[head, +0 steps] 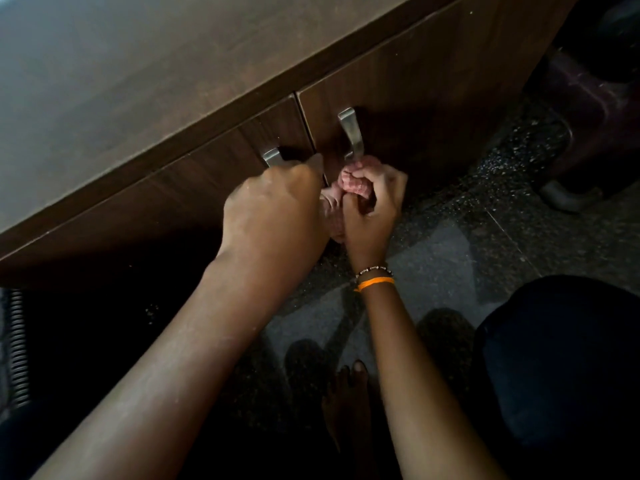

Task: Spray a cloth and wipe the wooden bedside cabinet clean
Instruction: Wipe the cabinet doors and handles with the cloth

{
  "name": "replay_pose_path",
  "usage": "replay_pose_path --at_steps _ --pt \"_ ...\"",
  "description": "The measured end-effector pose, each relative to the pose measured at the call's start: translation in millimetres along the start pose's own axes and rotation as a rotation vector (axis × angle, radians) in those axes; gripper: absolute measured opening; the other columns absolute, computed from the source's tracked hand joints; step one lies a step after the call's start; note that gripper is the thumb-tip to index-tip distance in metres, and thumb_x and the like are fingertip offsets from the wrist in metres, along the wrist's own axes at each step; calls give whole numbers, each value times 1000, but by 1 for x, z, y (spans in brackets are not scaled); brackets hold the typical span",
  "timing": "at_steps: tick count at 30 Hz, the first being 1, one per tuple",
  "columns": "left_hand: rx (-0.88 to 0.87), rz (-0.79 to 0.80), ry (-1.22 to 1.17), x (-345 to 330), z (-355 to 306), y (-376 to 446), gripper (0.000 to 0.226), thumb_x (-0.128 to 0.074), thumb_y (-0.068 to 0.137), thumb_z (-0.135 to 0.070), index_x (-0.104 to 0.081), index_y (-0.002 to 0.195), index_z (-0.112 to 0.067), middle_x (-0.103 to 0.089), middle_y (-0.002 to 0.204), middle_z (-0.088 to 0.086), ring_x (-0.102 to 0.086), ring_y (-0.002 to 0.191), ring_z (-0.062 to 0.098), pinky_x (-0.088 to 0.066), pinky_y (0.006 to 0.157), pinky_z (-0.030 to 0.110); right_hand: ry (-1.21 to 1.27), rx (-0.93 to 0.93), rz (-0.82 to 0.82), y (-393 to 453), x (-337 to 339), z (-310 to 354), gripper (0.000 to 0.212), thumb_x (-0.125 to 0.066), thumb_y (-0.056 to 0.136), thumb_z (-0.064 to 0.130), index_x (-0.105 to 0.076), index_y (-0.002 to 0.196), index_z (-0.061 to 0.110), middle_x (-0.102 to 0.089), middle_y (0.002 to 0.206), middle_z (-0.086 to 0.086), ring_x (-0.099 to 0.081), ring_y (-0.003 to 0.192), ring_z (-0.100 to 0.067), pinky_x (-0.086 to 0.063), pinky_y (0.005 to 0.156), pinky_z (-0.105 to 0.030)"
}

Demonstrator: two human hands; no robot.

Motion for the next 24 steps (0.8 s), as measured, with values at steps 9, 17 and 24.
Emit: replay_pose_path --at_steps 9,17,24 --pt "-117 -54 69 -20 -18 -5 77 -48 92 -24 3 149 -30 -61 107 1 -62 88 27 -35 62 31 51 -468 137 4 19 -104 22 -54 79 -11 -60 92 6 -64 106 -21 -60 87 1 -46 82 -17" --pt "-134 -90 89 -21 -22 -4 80 -61 82 -20 -16 148 -21 -67 99 8 -65 79 35 -33 58 31 69 183 -85 41 23 69 23 -59 81 -8 -65 103 -2 -56 105 -18 -55 102 -20 -44 94 -24" --pt "-159 -137 80 -18 -25 -4 79 -51 89 -28 1 149 -27 -63 109 1 -62 91 28 -31 64 30 -81 303 -157 42 16 62 28 -58 84 -7 -66 110 -1 -59 113 -22 -53 108 -24 -36 103 -24"
Point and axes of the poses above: each hand's wrist, its own y-axis towards the middle knuckle, its own x-axis out of the back of the hand, z = x × y, the point moved 10 cm from there along y, towards the middle knuckle
